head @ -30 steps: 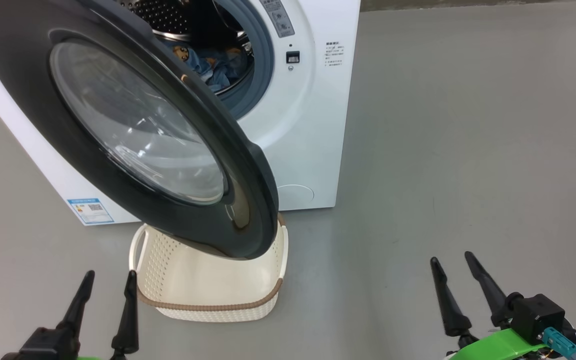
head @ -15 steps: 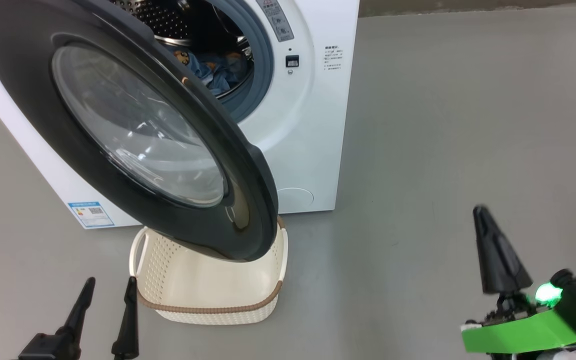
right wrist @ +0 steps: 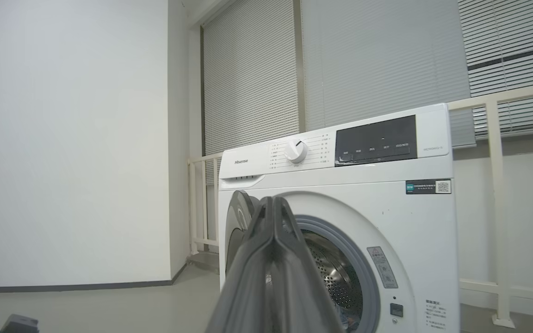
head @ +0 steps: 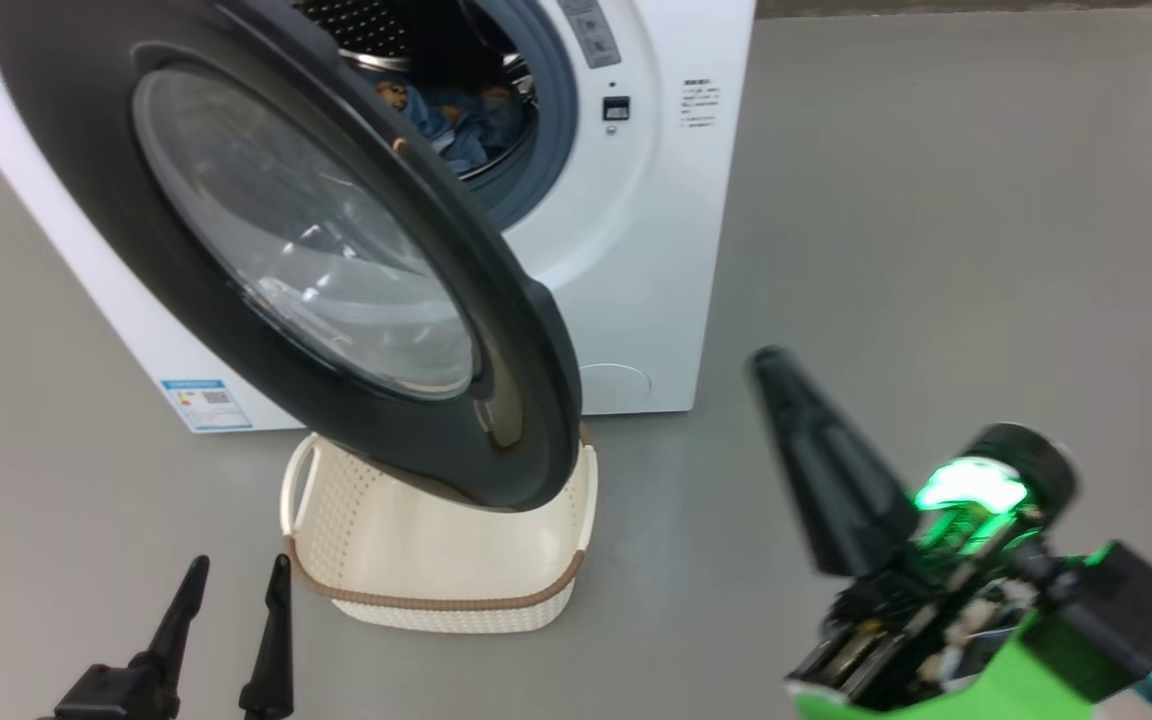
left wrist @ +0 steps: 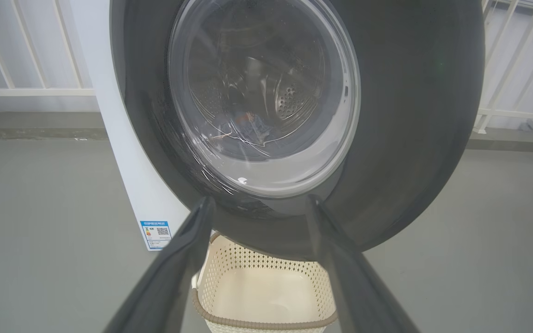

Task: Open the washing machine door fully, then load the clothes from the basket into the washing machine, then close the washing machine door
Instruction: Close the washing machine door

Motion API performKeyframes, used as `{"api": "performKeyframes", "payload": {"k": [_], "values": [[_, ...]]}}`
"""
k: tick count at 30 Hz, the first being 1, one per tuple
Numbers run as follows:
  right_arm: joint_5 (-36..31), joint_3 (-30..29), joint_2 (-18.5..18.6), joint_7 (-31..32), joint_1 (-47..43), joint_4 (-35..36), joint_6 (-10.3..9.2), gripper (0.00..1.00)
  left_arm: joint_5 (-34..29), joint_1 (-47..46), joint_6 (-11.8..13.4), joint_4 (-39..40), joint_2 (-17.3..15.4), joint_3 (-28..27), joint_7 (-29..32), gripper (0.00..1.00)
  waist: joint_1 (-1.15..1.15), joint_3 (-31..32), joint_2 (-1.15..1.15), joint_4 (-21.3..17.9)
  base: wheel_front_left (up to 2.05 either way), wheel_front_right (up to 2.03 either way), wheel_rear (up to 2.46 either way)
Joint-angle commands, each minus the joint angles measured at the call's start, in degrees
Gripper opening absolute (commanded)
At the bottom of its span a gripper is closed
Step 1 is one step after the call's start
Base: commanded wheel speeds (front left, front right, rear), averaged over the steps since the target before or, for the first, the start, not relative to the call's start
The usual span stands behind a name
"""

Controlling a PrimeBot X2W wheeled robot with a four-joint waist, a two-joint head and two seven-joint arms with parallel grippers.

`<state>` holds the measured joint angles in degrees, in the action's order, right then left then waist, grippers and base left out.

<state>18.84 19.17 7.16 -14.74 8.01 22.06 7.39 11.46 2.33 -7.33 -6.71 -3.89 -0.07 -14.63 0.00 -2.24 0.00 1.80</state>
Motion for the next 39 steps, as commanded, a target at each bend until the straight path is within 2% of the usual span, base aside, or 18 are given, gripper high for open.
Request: {"api": "performKeyframes", "payload": {"k": [1,7,11,12,13,18,27,39], "values": [[1.51,4.29,0.84,-0.26,2.91,1.67,0.10,0.00,0.50,-2.32,-0.15,0.96,-0.48,-1.50,-0.37,1.00,0.00,-0.24,0.00,1.16,0.00,0.00,0.00],[4.94,14.54,4.25,0.15,6.68,-2.25,0.10,0.00,0.87,-2.83,-0.15,0.92,-0.23,-0.68,-0.37,1.00,0.00,-0.69,0.00,3.86,0.00,0.00,0.00],[6.88,20.88,6.06,2.51,9.39,-6.44,0.10,0.00,0.97,-3.23,-0.15,1.16,0.01,0.18,-0.37,1.00,0.00,-1.39,0.00,5.95,0.00,0.00,0.00],[6.88,20.88,6.06,2.51,9.39,-6.44,0.10,0.00,0.97,-3.23,-0.15,1.16,0.01,0.18,-0.37,1.00,0.00,-1.39,0.00,5.95,0.00,0.00,0.00],[8.28,23.77,6.43,3.47,10.41,-8.66,0.10,0.00,1.00,-3.59,-0.15,1.31,0.16,0.81,-0.37,1.00,0.00,-1.94,0.00,7.07,0.00,0.00,0.00],[9.72,28.52,7.28,4.72,12.67,-14.87,0.10,0.00,1.67,-5.48,-0.15,1.06,0.29,2.51,-0.37,1.00,0.00,-4.07,0.00,9.77,0.00,0.00,0.00],[9.44,27.27,7.27,3.49,15.28,-24.36,0.10,0.00,2.91,-9.01,-0.15,1.32,0.57,5.29,-0.37,1.00,0.00,-9.54,0.00,13.25,0.00,0.00,0.00],[4.64,17.27,4.35,1.27,18.85,-32.03,0.10,0.00,4.13,-12.41,-0.15,1.39,0.88,7.13,-0.37,1.00,0.00,-15.00,0.00,13.79,0.00,0.00,0.00]]}}
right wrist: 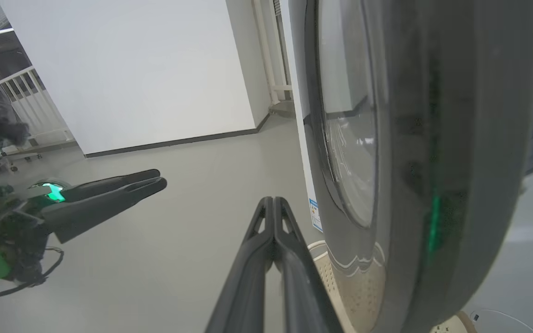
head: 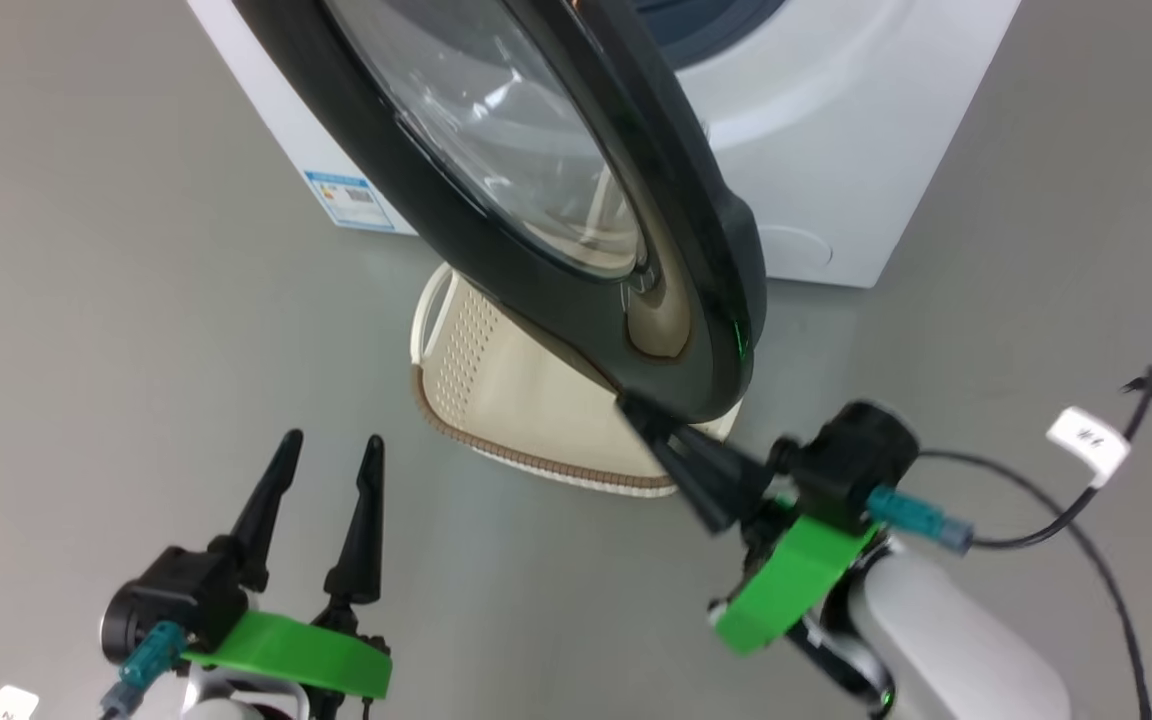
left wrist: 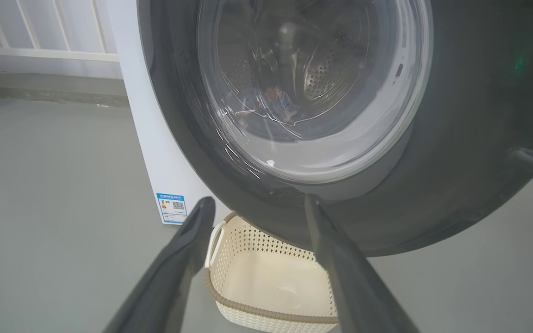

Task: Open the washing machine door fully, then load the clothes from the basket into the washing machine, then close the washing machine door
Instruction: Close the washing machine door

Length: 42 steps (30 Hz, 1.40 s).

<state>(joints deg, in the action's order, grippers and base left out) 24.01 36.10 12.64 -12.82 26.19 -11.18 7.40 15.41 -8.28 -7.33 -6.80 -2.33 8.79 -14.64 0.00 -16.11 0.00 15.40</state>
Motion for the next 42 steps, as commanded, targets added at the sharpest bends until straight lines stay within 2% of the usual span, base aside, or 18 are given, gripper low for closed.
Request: {"api": "performKeyframes", "payload": {"k": [1,11,18,35,42], "values": [[-1.27,-1.02,-1.54,-0.88,1.04,0.76,0.09,0.00,0.23,-2.04,-0.15,1.54,-0.67,-1.68,-0.36,1.00,0.00,-1.45,0.00,0.10,0.00,0.00,0.00],[-6.72,-13.20,-5.01,-1.99,4.02,0.39,0.09,0.00,0.63,-3.68,-0.15,1.58,-0.63,-0.53,-0.36,1.00,0.00,-4.96,0.00,-1.18,0.00,0.00,0.00],[-7.98,-16.71,-4.83,-2.12,9.00,-0.03,0.09,0.00,1.31,-5.39,-0.15,1.61,-0.61,0.86,-0.36,1.00,0.00,-8.45,0.00,-1.16,0.00,0.00,0.00],[-8.28,-21.88,-2.66,-2.17,31.78,-7.09,0.09,0.00,4.60,-11.61,-0.15,2.05,-0.56,3.64,-0.36,1.00,0.00,-19.93,0.00,0.83,0.00,0.00,0.00],[-9.82,-24.38,-3.64,-2.18,39.26,-9.05,0.09,0.00,5.39,-13.05,-0.15,2.39,-0.55,4.89,-0.36,1.00,0.00,-22.47,0.00,1.50,0.00,0.00,0.00]]}}
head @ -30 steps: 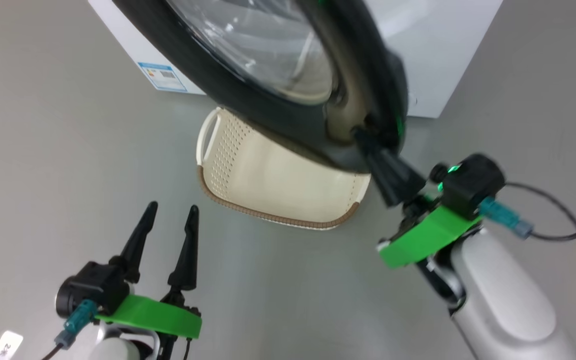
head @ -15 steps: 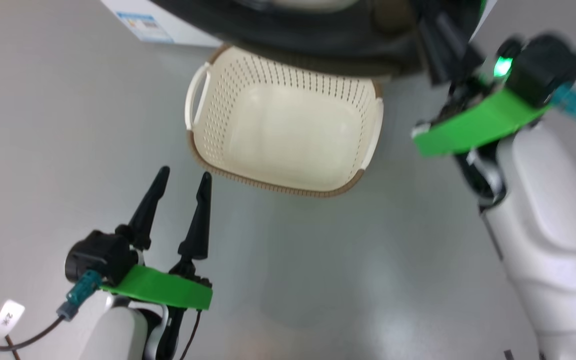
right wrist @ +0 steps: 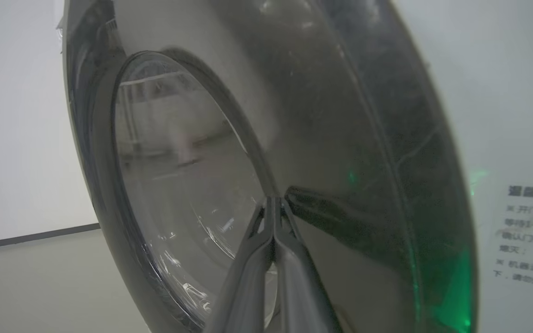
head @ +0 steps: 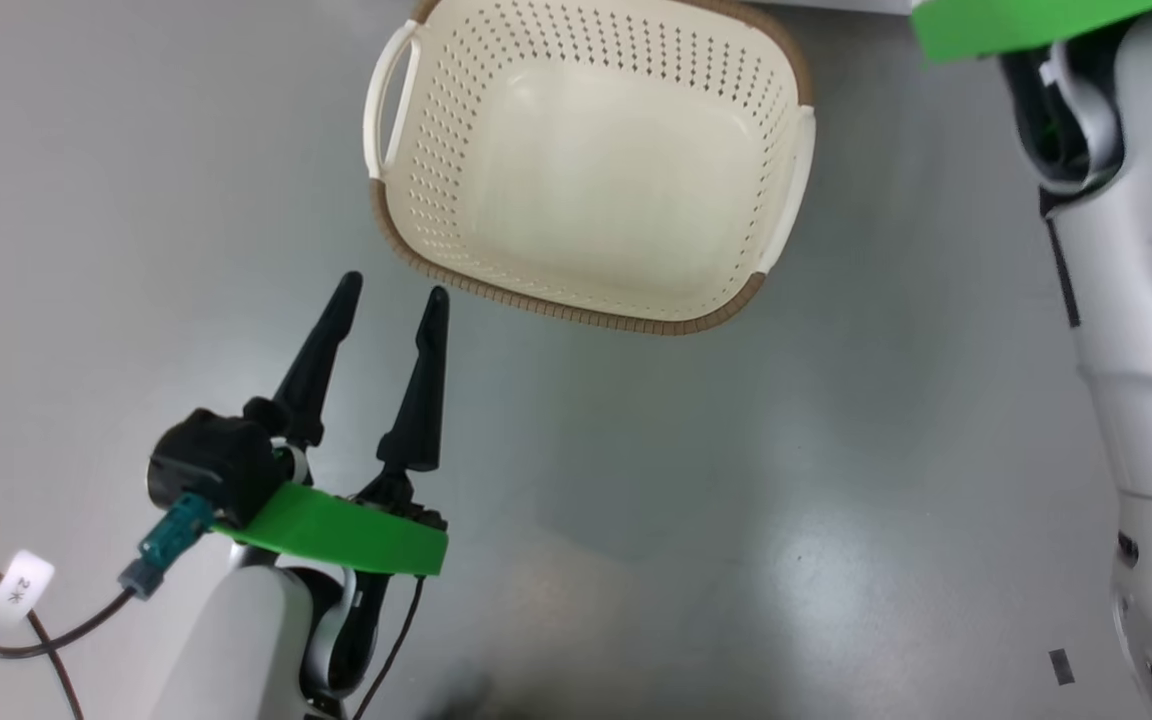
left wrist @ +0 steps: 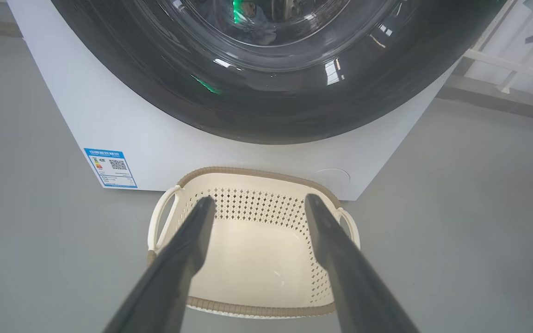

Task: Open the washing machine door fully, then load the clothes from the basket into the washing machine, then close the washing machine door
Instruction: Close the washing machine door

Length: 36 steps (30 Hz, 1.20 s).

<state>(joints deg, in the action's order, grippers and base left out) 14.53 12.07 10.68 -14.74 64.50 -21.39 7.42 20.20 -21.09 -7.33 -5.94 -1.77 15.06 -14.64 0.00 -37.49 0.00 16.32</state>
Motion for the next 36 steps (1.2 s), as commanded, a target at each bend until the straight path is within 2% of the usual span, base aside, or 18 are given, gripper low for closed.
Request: {"api": "performKeyframes", "payload": {"k": [1,11,17,24,36], "values": [[-0.66,-0.96,-1.83,-0.25,1.77,1.01,0.07,0.00,0.60,-0.36,-0.15,1.52,-1.11,-1.11,-0.36,1.00,0.00,-1.29,0.00,0.62,0.00,0.00,0.00],[-3.06,-4.37,-2.63,-0.26,7.77,-2.07,0.07,0.00,0.81,-1.28,-0.15,1.69,-1.11,0.12,-0.36,1.00,0.00,-2.76,0.00,0.63,0.00,0.00,0.00],[-2.79,-2.34,-3.18,-0.26,7.08,-3.27,0.07,0.00,0.42,-1.37,-0.15,1.56,-1.11,-0.21,-0.36,1.00,0.00,-2.24,0.00,-0.13,0.00,0.00,0.00],[2.39,3.34,-2.66,-0.26,-1.20,-1.61,0.07,0.00,-0.18,-0.75,-0.15,1.43,-1.11,-1.62,-0.36,1.00,0.00,0.61,0.00,-1.86,0.00,0.00,0.00],[6.17,5.24,-1.95,-0.26,-18.92,3.72,0.07,0.00,-1.76,0.88,-0.15,0.94,-1.13,-3.33,-0.36,1.00,0.00,7.38,0.00,-4.18,0.00,0.00,0.00]]}}
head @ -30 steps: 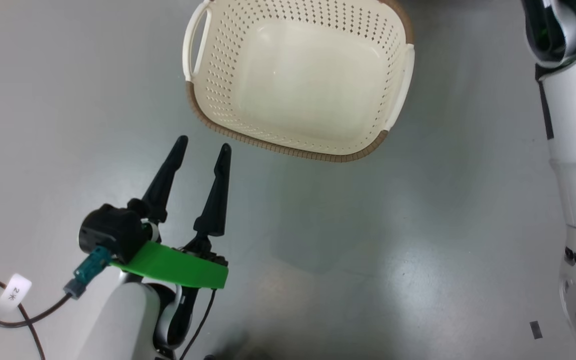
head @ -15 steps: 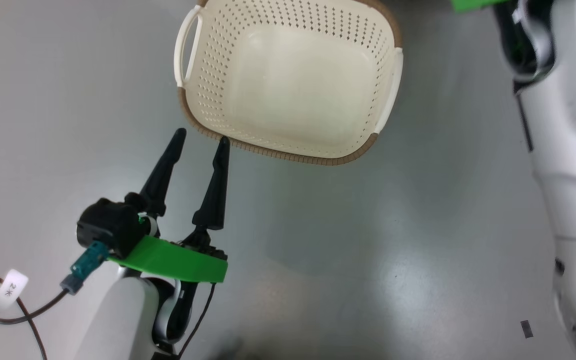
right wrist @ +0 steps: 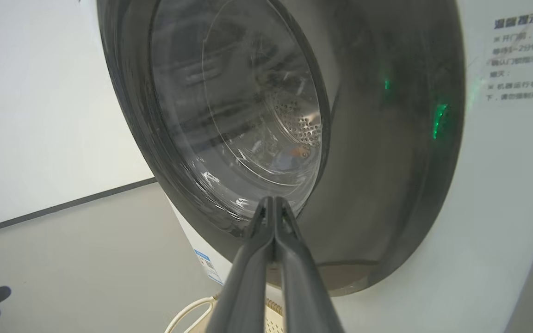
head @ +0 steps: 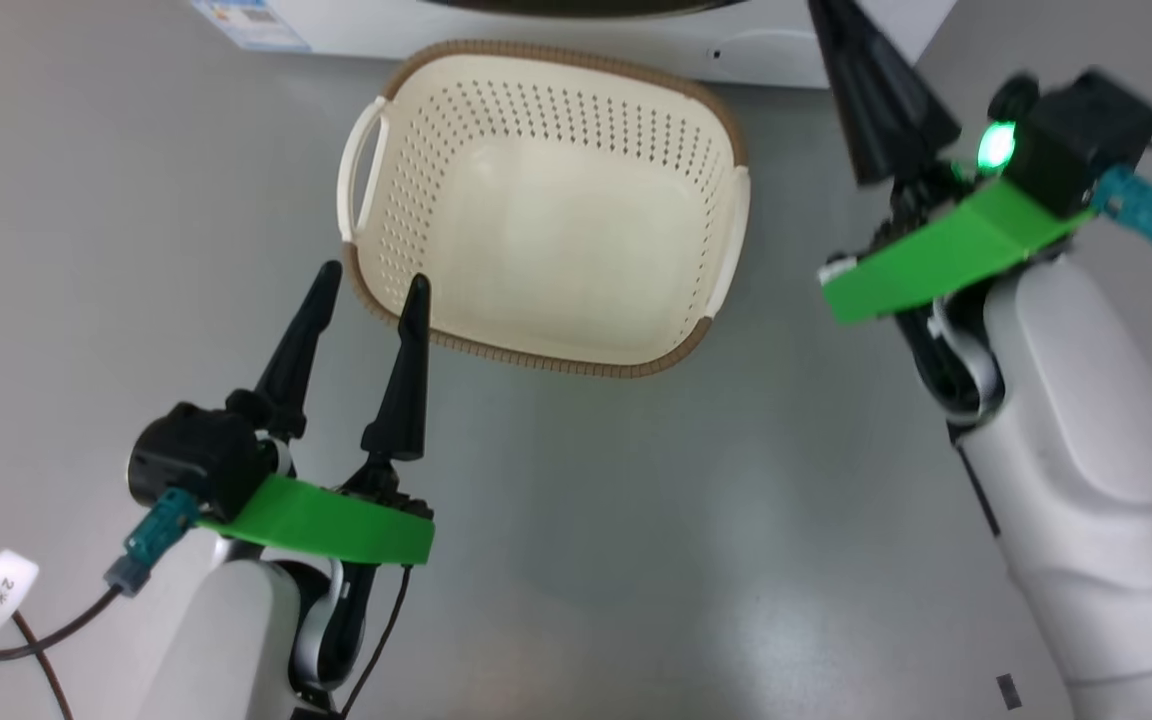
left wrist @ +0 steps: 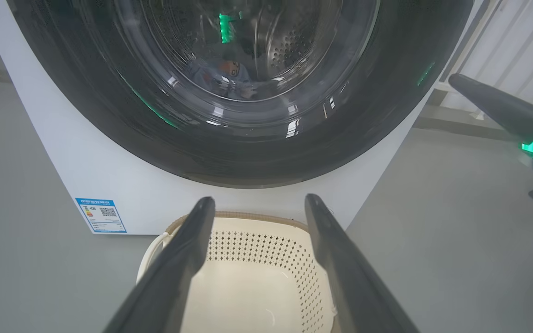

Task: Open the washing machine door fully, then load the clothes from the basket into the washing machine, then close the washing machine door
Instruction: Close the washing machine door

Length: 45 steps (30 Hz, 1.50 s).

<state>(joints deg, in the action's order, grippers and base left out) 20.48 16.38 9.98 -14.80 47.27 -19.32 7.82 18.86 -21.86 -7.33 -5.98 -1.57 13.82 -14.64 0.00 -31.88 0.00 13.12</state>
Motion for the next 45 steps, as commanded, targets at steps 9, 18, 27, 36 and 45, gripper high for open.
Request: {"api": "performKeyframes", "payload": {"k": [9,18,27,36,45], "values": [[-0.28,-1.25,-1.45,-0.19,-11.94,3.99,-0.33,0.00,-1.01,4.28,-0.15,0.67,-2.06,-3.73,-0.36,1.00,0.00,7.19,0.00,-3.52,0.00,0.00,0.00],[-0.53,-3.26,-2.13,-0.19,-19.65,5.28,-0.33,0.02,-1.81,7.29,-0.15,0.45,-3.31,-5.61,-0.36,1.00,0.00,12.76,0.00,-6.19,0.00,0.00,0.00],[-1.23,-5.53,-3.57,-0.19,-26.77,6.51,-0.33,1.00,-2.57,10.95,-0.15,0.15,-3.35,-8.98,-0.36,1.00,0.00,18.88,0.00,-8.26,0.00,0.00,0.00],[-1.49,-9.66,-4.77,-0.19,-36.35,9.29,-0.33,1.00,-3.84,16.06,-0.15,0.35,-2.98,-11.12,-0.36,1.00,0.00,24.35,0.00,-10.10,0.00,0.00,0.00],[-4.50,-12.26,-5.27,-0.19,-43.01,11.53,-0.33,1.00,-5.48,20.10,-0.15,1.00,-3.27,-13.07,-0.36,1.00,0.00,27.10,0.00,-11.67,0.00,0.00,0.00]]}}
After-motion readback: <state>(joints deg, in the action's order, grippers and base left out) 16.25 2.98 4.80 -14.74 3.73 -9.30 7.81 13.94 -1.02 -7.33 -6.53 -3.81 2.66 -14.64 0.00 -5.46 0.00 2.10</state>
